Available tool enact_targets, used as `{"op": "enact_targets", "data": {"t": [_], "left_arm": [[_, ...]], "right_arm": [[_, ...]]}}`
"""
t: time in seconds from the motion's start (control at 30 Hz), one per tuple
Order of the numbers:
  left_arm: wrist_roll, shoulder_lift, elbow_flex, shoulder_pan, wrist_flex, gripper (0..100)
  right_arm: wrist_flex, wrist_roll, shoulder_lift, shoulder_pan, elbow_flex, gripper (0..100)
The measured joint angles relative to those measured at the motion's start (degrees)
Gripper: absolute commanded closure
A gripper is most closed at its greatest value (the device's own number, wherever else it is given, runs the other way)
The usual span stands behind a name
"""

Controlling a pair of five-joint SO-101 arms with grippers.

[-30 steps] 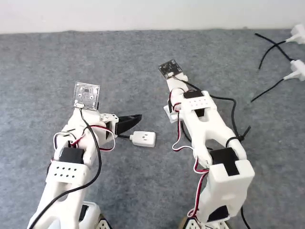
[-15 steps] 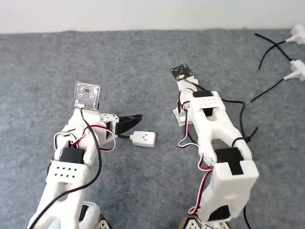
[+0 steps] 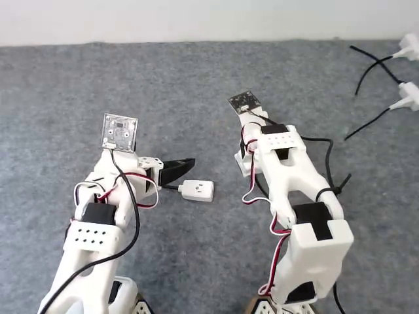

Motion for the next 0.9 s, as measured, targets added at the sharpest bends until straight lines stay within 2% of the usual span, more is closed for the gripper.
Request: {"op": "enact_targets", "data": {"t": [0.3,0.43,0.5,0.9], "left_arm": [[0.0,0.0,0.0,0.1,0.0,50],[0.0,0.0,0.0,0.0,0.0,50],[0.0,0.0,0.0,0.0,0.0,50],[0.0,0.0,0.0,0.0,0.0,50]], "right_arm": [[4.2,0.0,1.7,0.2,-1.1,86.6],[4.3,0.0,1.7,0.4,-1.1,99.8],[4.3,0.0,1.7,0.5,-1.1,97.4],[4.4,0.0,1.7,0.9,-0.7,99.1]]}}
